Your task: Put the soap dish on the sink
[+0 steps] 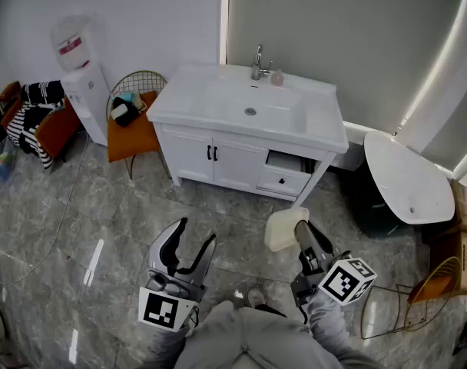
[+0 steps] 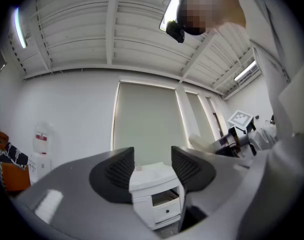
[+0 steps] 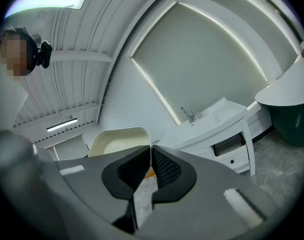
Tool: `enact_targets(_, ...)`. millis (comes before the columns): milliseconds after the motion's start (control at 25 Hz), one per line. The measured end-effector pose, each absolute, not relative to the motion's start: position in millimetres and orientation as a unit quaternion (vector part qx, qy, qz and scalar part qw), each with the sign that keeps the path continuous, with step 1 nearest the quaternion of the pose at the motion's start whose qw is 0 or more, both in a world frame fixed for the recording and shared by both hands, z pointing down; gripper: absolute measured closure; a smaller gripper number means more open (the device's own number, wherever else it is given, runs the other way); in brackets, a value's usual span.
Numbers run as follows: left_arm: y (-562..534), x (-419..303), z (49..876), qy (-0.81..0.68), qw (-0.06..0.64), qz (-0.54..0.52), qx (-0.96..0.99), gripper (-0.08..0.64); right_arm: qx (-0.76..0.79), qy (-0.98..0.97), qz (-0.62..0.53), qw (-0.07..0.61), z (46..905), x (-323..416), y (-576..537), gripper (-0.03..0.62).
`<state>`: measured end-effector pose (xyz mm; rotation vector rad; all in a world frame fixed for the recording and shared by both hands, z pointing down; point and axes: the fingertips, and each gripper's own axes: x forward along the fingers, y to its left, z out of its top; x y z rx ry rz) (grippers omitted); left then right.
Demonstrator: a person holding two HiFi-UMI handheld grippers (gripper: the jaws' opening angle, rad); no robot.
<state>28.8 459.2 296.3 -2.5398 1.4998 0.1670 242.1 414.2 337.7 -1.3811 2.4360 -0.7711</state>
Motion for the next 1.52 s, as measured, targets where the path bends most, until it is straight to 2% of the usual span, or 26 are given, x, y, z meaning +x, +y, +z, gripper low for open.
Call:
enact_targets(680, 456.0, 15.6, 294.9, 0.503, 0.090, 0.058, -0.858, 0.307, -0.472, 0.833, -0.265, 0.117, 336.0, 227.6, 410.6, 0.575)
enact_targets(1200, 459.8, -29.4, 303.0, 0.495, 0.087, 0.060, -0.863, 0.307, -0.473, 0.824, -0.280, 0.138, 340.5, 184.8, 413.3, 0.575)
enact_targets(1520, 430.2, -39.3, 309.5, 0.499, 0.084, 0.051, -0.861, 0.307, -0.465, 0.830, -0.280, 0.128, 344.3, 170.9, 378.0, 0.577)
